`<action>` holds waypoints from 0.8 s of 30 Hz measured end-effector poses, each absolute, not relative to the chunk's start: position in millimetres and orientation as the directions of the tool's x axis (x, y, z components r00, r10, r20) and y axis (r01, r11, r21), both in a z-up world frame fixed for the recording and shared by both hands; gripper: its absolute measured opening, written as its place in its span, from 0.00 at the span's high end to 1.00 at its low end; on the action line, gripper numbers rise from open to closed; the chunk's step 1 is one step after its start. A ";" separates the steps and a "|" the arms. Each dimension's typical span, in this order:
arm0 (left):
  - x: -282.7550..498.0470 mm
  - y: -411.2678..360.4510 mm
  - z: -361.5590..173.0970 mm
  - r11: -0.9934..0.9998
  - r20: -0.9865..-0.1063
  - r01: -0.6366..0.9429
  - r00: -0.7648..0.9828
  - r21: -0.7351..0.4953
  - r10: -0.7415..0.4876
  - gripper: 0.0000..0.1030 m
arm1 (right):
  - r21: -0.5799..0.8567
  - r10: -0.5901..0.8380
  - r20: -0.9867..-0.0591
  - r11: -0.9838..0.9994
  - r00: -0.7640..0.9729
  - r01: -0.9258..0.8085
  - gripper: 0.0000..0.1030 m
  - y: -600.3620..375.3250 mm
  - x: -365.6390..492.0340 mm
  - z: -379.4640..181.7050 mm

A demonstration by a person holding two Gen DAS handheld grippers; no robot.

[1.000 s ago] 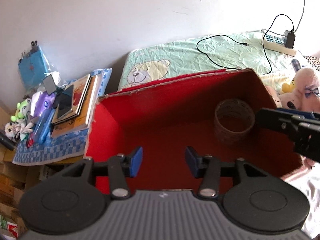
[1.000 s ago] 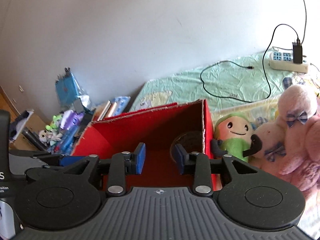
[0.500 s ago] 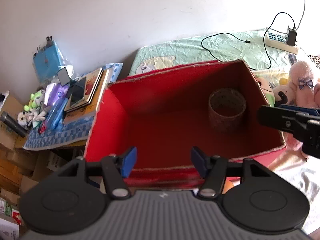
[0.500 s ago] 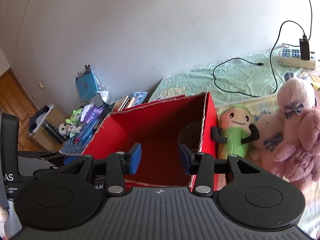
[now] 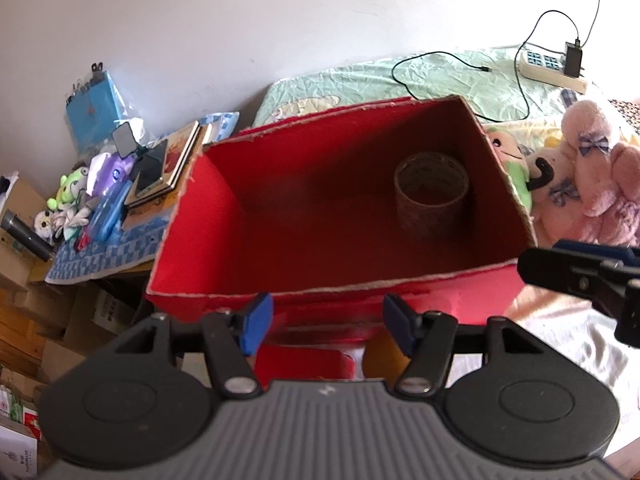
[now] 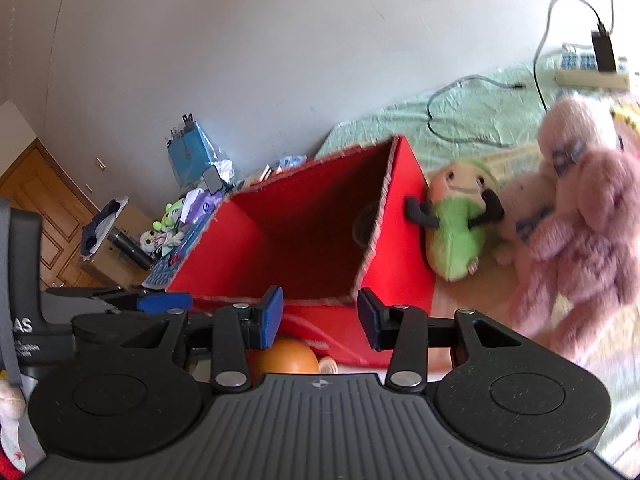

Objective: Organize objects
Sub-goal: 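Withdraw the right gripper from the box toward the pine cone, then grasp the brown pine cone with the right gripper and lift it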

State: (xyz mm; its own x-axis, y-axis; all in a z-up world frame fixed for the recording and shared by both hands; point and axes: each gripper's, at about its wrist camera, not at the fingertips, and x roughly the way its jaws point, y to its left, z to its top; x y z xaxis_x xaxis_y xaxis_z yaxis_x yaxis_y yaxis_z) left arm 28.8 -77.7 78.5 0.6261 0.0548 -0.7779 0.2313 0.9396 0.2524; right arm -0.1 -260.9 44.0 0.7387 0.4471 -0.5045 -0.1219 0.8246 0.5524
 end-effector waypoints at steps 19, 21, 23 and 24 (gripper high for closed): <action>-60.7 -79.9 29.2 0.794 -0.860 0.598 0.343 -0.110 -0.378 0.43 | 0.799 0.729 -0.529 0.600 0.434 -0.036 0.57 -283.8 -31.4 -41.0; -62.2 -86.1 19.8 0.795 -0.873 0.595 0.323 -0.114 -0.367 0.45 | 0.804 0.740 -0.527 0.594 0.419 -0.039 0.57 -281.7 -30.8 -43.5; -61.2 -89.6 11.3 0.799 -0.882 0.587 0.302 -0.127 -0.362 0.45 | 0.805 0.747 -0.530 0.592 0.401 -0.039 0.56 -282.0 -29.1 -48.2; -62.0 -90.9 9.2 0.801 -0.884 0.585 0.298 -0.130 -0.361 0.45 | 0.805 0.750 -0.533 0.592 0.390 -0.039 0.55 -280.6 -28.1 -51.1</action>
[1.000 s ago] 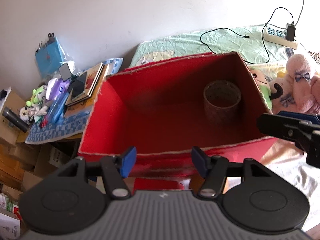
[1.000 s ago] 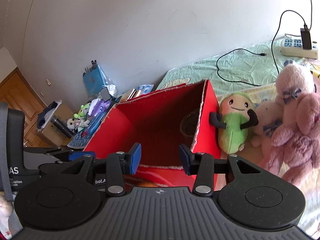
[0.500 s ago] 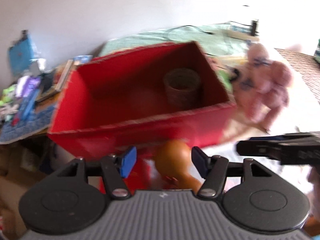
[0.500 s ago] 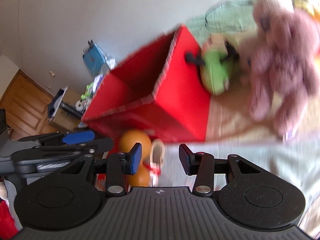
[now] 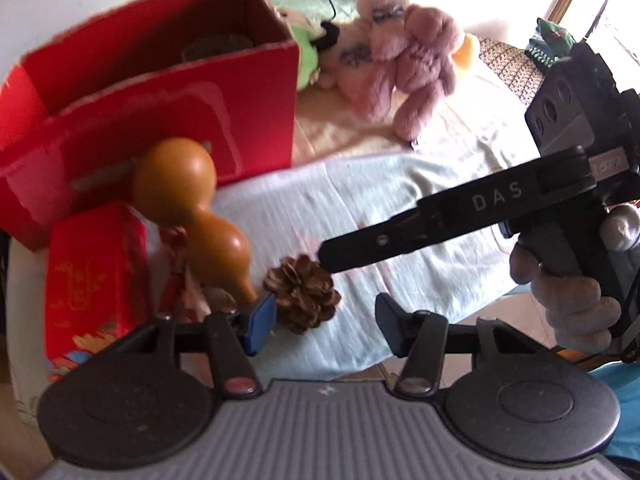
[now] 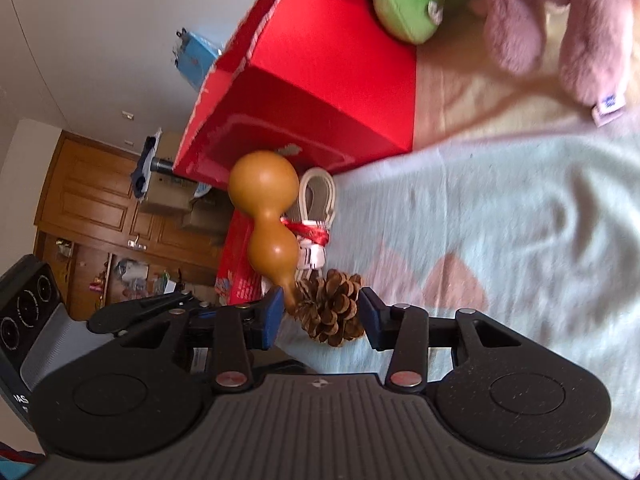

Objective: Organize objects
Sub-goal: 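Grasp the brown pine cone with the right gripper and lift it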

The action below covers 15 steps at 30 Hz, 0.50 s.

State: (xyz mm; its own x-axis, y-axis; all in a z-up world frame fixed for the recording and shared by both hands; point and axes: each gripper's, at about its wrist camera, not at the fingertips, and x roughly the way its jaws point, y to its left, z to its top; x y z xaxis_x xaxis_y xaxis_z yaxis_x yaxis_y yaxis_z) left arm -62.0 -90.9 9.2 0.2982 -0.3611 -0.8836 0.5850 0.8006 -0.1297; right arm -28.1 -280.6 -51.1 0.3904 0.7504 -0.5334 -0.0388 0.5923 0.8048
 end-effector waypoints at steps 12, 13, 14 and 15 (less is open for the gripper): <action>-58.7 -103.9 -11.4 0.814 -0.887 0.575 0.330 -0.083 -0.324 0.43 | 0.796 0.747 -0.560 0.605 0.360 -0.018 0.51 -277.1 -20.4 -68.5; -58.6 -104.7 -11.0 0.814 -0.884 0.575 0.336 -0.081 -0.325 0.43 | 0.799 0.749 -0.557 0.601 0.357 -0.013 0.52 -278.4 -20.1 -68.9; -58.0 -104.8 -10.2 0.814 -0.882 0.575 0.340 -0.081 -0.327 0.43 | 0.803 0.752 -0.555 0.596 0.356 -0.006 0.56 -280.8 -20.1 -70.1; -56.9 -104.3 -9.5 0.815 -0.880 0.574 0.340 -0.086 -0.332 0.44 | 0.801 0.747 -0.561 0.599 0.357 0.003 0.60 -283.3 -20.4 -70.5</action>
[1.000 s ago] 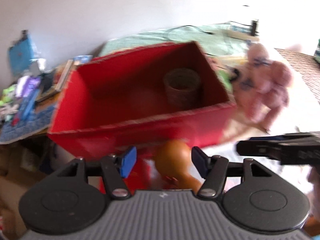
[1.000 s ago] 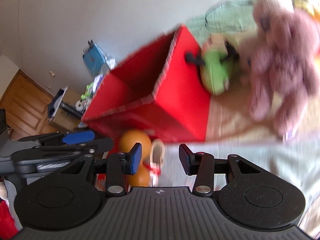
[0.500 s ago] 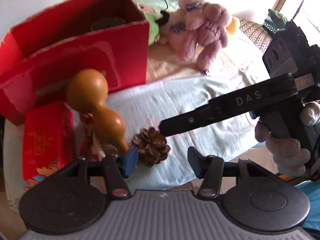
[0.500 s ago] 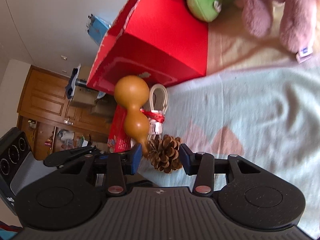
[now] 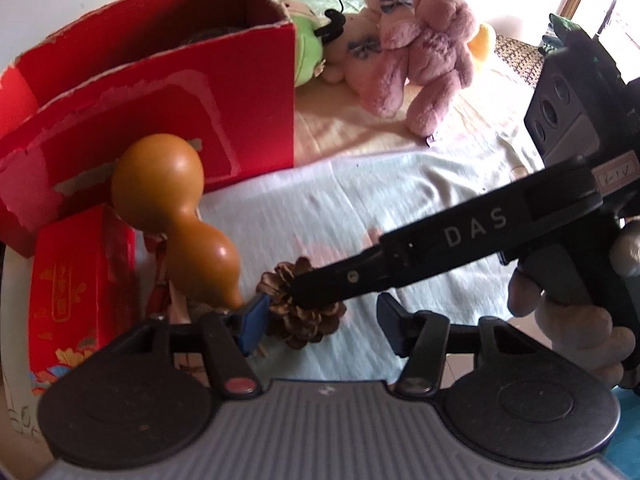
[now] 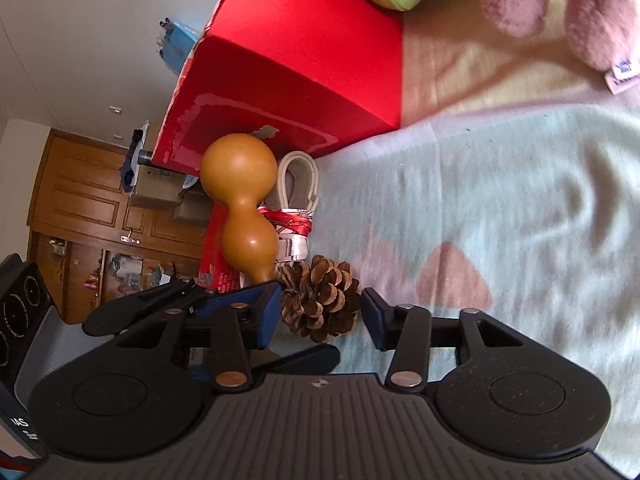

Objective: Organize objects
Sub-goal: 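Grasp the brown pine cone with the right gripper and lift it, then carry the pine cone with the right gripper into the red box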

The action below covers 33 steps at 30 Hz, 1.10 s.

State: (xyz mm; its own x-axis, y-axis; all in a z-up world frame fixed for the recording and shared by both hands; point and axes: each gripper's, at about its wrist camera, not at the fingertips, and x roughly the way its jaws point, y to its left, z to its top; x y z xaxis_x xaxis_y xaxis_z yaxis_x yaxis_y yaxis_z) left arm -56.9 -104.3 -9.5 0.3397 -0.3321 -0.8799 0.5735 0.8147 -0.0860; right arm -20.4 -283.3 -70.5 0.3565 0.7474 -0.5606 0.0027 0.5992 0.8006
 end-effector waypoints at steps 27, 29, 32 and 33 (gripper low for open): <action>-19.2 -119.1 82.0 0.627 -0.674 0.767 0.391 -0.137 -0.626 0.47 | 0.742 0.534 -0.492 0.671 0.688 0.010 0.69 -313.6 -26.5 39.8; -11.6 -109.5 95.5 0.618 -0.639 0.774 0.408 -0.136 -0.652 0.47 | 0.713 0.514 -0.484 0.701 0.709 -0.022 0.69 -303.5 -17.5 54.7; 4.4 -93.0 108.8 0.618 -0.596 0.774 0.433 -0.138 -0.676 0.47 | 0.660 0.489 -0.480 0.748 0.728 -0.067 0.69 -287.2 1.6 72.7; 11.0 -87.8 111.1 0.621 -0.589 0.771 0.438 -0.142 -0.679 0.47 | 0.640 0.483 -0.486 0.764 0.728 -0.079 0.69 -280.4 10.9 77.1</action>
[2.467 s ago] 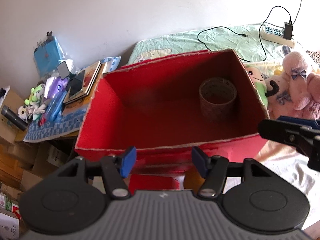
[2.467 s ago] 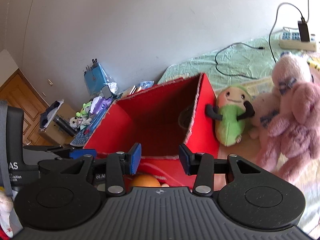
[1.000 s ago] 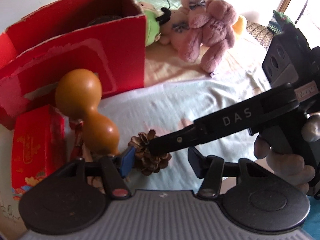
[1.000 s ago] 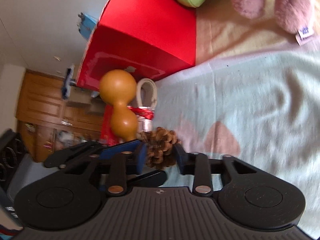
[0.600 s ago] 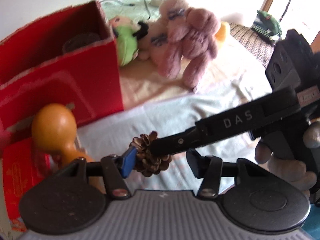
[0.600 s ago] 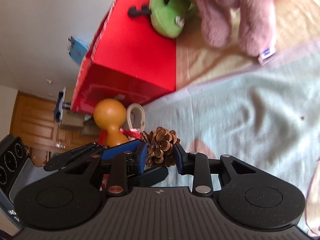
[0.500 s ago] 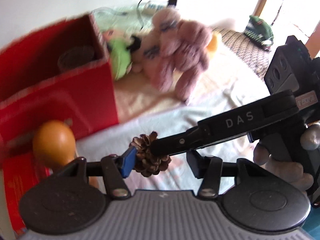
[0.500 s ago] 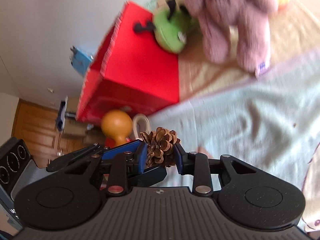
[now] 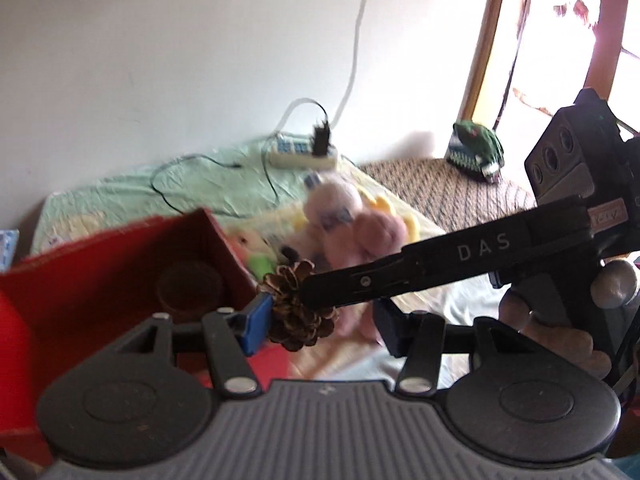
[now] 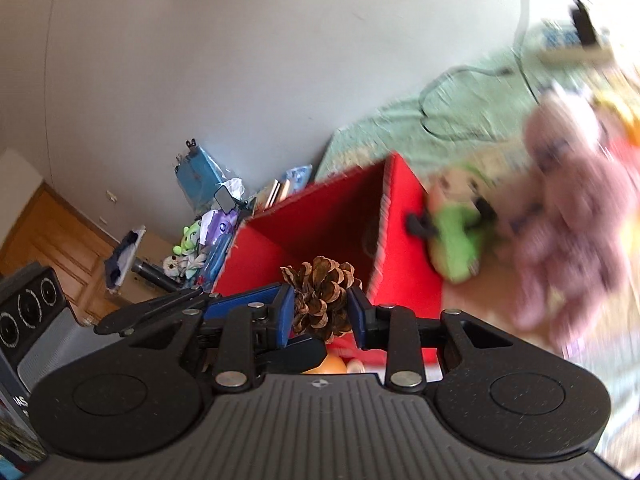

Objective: Organize objects
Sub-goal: 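Carry the pine cone with the right gripper into the red box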

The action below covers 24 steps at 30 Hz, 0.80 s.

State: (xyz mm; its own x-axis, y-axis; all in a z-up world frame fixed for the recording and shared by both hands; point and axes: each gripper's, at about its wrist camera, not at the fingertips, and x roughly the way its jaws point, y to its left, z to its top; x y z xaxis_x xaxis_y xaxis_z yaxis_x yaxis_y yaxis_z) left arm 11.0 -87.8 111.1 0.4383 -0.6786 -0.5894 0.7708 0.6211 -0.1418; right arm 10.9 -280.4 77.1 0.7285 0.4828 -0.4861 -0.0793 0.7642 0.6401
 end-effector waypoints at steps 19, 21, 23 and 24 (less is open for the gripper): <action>122.6 -55.8 32.1 0.616 -0.672 0.660 0.223 -0.429 -0.707 0.47 | 0.163 0.216 -0.848 0.975 0.484 -0.149 0.69 -199.5 131.4 56.6; 129.8 -60.1 27.1 0.608 -0.678 0.654 0.193 -0.450 -0.709 0.48 | 0.137 0.187 -0.862 0.981 0.472 -0.140 0.68 -197.1 133.7 54.2; 134.4 -61.7 23.5 0.600 -0.682 0.649 0.167 -0.468 -0.712 0.48 | 0.108 0.159 -0.869 0.985 0.469 -0.135 0.70 -194.9 133.9 53.0; 136.5 -64.0 22.1 0.599 -0.684 0.650 0.162 -0.468 -0.711 0.48 | 0.100 0.154 -0.868 0.985 0.472 -0.138 0.70 -193.9 133.9 53.1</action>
